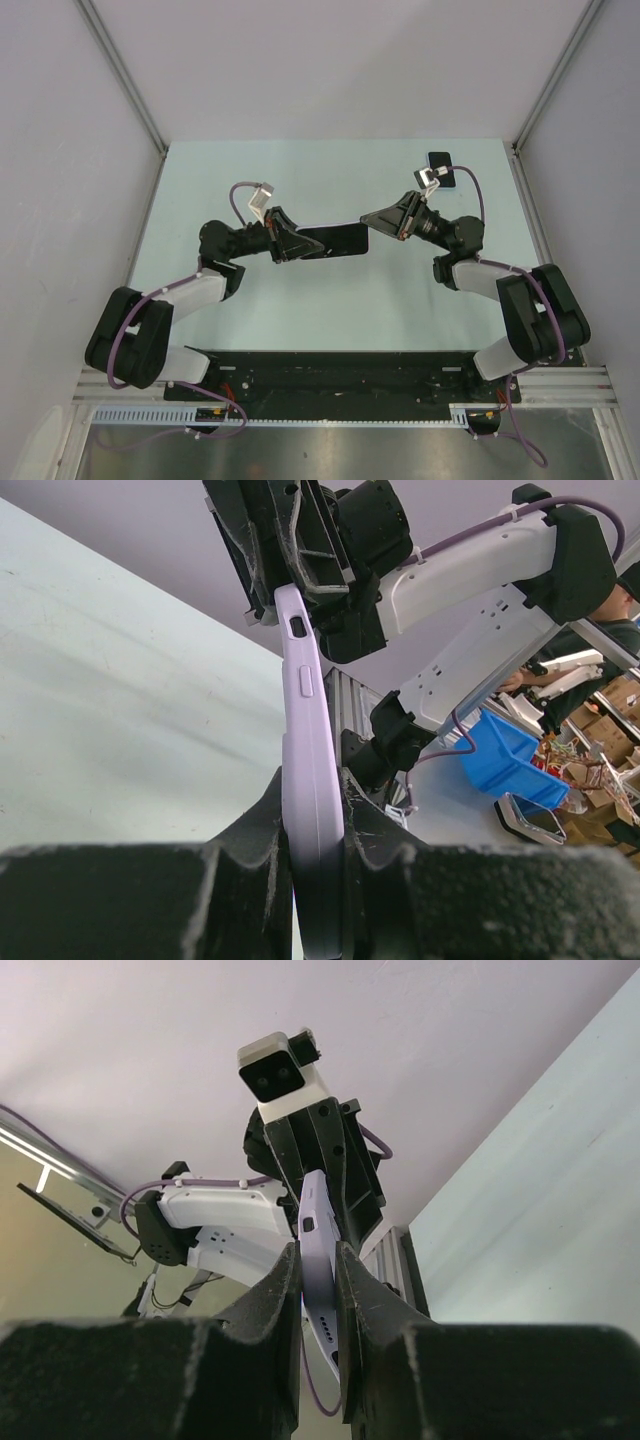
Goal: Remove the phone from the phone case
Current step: Remove the phone case from the phone.
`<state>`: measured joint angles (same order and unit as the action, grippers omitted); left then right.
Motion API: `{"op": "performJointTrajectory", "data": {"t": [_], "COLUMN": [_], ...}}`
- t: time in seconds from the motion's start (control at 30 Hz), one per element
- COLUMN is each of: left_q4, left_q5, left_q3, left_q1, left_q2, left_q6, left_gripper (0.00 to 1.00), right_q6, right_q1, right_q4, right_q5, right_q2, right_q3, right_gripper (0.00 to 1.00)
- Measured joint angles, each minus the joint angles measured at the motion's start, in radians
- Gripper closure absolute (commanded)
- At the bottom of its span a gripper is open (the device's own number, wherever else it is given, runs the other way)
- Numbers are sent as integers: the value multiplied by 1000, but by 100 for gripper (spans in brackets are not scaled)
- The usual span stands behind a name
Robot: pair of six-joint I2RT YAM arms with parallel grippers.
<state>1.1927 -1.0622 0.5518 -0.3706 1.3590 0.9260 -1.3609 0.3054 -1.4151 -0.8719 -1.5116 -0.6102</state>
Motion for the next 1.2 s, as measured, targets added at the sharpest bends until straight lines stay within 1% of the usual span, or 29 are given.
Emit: {"op": "performJointTrajectory", "data": {"t": [0.6, 1.03, 1.13, 1.2], "left_q4": [-19, -29, 6, 42], "left_q5": [6, -11, -105, -156], "left_q3": [0, 0, 0, 0], "left_q1": [-7, -16, -49, -79], "left_q2": [-8, -26, -42, -61], "left_q6": [-20, -29, -27, -26], "left_gripper": [100, 100, 100, 100], "right_q6": [-76, -84, -47, -29], "right_q1": [-6, -11, -23, -29], "right_q4": [-2, 4, 55, 86], "right_q5": [0, 4, 61, 84], "right_q2": [-21, -41, -56, -68], "right_q3": [-4, -12, -19, -19], "right_gripper": [100, 100, 98, 93]}}
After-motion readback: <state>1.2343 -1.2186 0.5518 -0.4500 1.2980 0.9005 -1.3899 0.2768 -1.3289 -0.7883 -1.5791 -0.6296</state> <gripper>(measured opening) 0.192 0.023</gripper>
